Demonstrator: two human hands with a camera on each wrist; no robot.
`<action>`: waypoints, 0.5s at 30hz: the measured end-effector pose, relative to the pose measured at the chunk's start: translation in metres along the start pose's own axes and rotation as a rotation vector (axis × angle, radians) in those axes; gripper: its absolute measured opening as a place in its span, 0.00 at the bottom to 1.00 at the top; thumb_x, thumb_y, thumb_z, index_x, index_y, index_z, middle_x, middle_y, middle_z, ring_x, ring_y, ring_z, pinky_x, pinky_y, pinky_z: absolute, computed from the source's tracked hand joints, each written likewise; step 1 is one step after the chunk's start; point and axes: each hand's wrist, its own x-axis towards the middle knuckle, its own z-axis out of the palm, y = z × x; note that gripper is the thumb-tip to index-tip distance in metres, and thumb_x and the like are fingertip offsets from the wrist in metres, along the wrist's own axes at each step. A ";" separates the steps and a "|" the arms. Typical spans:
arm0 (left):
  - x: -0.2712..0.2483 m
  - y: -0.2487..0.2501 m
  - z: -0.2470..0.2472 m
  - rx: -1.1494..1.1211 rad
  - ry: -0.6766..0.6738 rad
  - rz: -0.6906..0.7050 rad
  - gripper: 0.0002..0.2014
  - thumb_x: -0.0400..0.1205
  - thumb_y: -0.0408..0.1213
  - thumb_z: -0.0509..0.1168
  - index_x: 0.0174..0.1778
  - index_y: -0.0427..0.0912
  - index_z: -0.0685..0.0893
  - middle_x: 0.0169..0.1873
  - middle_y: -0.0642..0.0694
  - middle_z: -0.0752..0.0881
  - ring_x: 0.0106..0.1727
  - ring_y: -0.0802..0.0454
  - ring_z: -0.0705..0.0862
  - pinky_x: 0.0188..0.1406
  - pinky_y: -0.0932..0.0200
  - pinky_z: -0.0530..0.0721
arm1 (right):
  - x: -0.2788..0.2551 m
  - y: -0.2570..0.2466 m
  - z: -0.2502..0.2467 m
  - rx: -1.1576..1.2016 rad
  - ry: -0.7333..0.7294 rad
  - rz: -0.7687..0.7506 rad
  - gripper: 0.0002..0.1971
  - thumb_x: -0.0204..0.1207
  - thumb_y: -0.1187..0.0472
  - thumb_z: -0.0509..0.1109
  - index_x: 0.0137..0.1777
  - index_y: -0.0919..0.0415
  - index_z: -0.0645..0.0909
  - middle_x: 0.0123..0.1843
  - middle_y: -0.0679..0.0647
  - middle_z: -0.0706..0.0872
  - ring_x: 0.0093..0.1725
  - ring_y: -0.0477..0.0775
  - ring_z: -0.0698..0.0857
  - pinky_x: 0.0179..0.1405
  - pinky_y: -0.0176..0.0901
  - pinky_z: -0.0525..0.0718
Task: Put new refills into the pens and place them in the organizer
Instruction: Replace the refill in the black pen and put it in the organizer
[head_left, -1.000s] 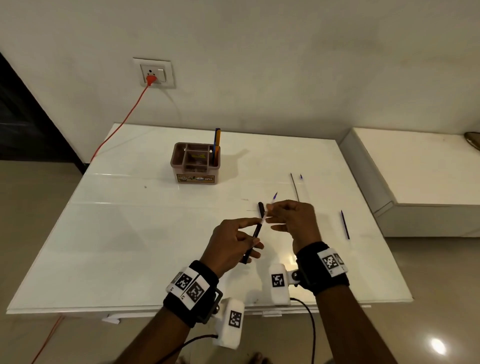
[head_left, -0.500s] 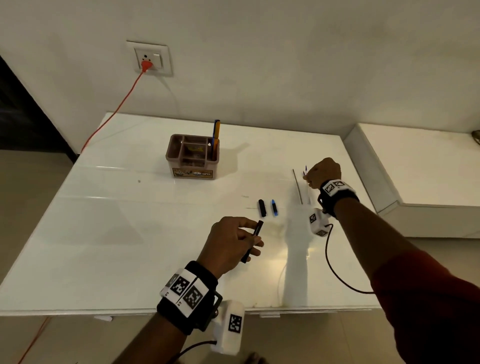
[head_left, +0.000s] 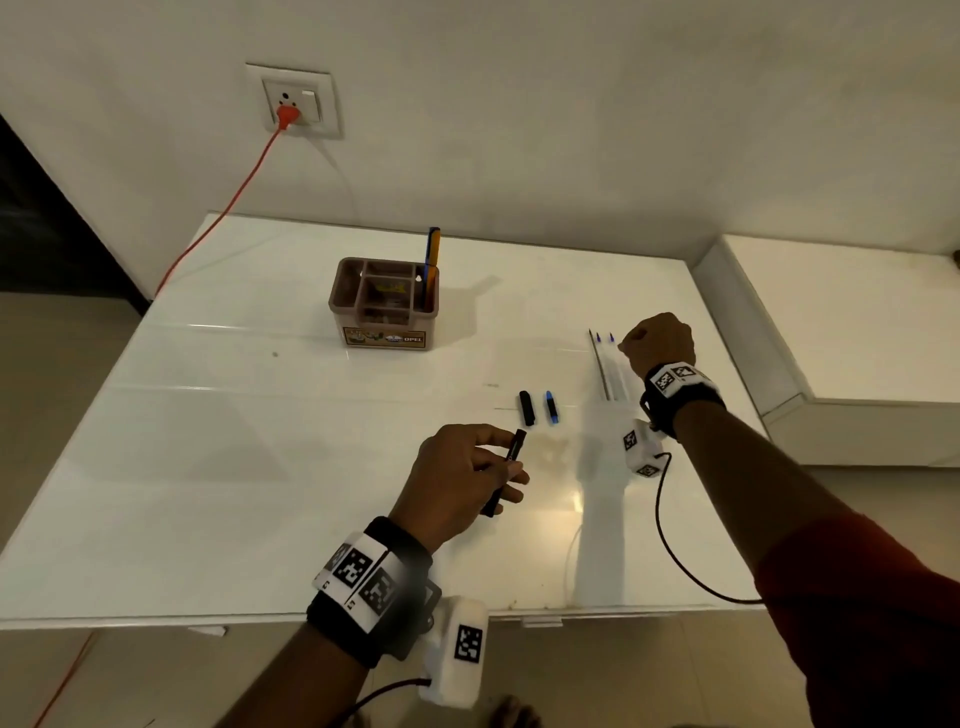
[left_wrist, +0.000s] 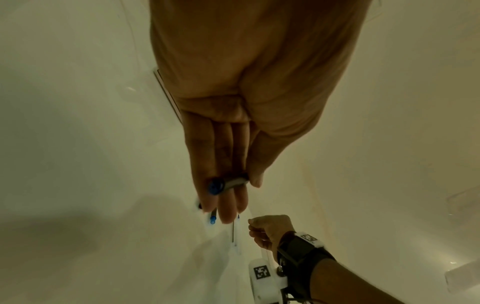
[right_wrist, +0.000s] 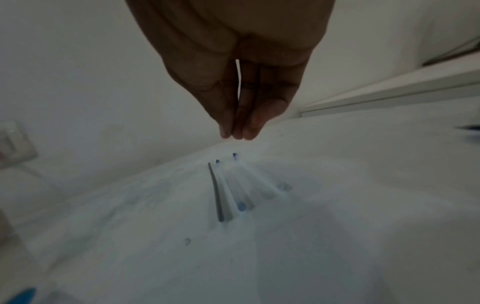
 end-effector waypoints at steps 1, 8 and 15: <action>-0.001 0.001 0.001 0.005 -0.004 0.001 0.10 0.84 0.30 0.71 0.61 0.40 0.87 0.42 0.39 0.95 0.44 0.39 0.95 0.43 0.47 0.91 | -0.006 0.006 -0.006 0.033 -0.006 0.005 0.04 0.73 0.64 0.80 0.43 0.65 0.93 0.43 0.64 0.94 0.47 0.67 0.92 0.49 0.52 0.91; -0.007 0.010 0.015 0.041 -0.043 0.007 0.09 0.85 0.31 0.70 0.60 0.40 0.88 0.42 0.39 0.95 0.43 0.41 0.95 0.46 0.44 0.92 | -0.060 0.085 -0.056 0.178 0.001 0.215 0.08 0.68 0.65 0.84 0.32 0.66 0.89 0.28 0.61 0.88 0.34 0.63 0.91 0.43 0.51 0.92; -0.009 0.010 0.032 0.081 -0.074 0.012 0.10 0.85 0.31 0.70 0.61 0.40 0.88 0.42 0.40 0.96 0.42 0.41 0.96 0.47 0.43 0.93 | -0.095 0.125 -0.070 0.092 -0.089 0.348 0.17 0.62 0.55 0.90 0.38 0.68 0.91 0.40 0.62 0.92 0.45 0.62 0.91 0.50 0.47 0.89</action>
